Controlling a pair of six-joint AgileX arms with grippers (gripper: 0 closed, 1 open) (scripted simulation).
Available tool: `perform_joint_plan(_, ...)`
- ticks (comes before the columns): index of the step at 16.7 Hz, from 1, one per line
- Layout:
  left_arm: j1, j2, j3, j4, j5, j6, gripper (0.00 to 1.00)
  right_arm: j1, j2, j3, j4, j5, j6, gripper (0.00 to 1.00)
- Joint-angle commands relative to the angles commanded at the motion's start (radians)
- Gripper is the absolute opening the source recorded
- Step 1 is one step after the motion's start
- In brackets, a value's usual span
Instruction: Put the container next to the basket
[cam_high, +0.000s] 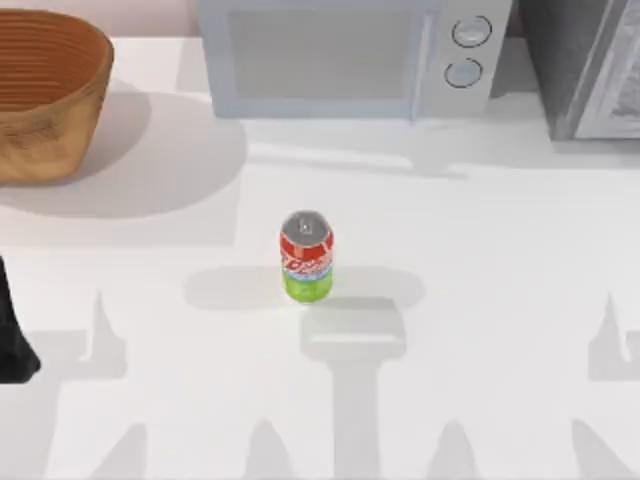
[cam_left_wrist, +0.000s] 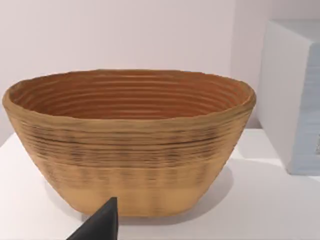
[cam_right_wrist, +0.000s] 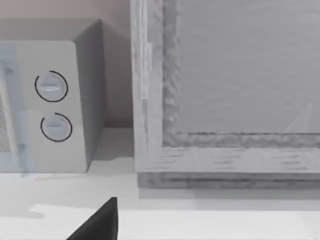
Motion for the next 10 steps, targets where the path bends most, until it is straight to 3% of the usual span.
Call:
perform_joint_plan(5, -0.021, 0.056, 0.044, -0.036, 0.003, 0.008, 1.0, 0.0, 0.0, 0.0, 0.0, 0.0, 0.0, 1.0)
perform_joint_plan(10, -0.107, 0.323, 0.266, -0.204, 0.005, 0.042, 1.0, 0.0, 0.0, 0.0, 0.0, 0.0, 0.0, 1.0)
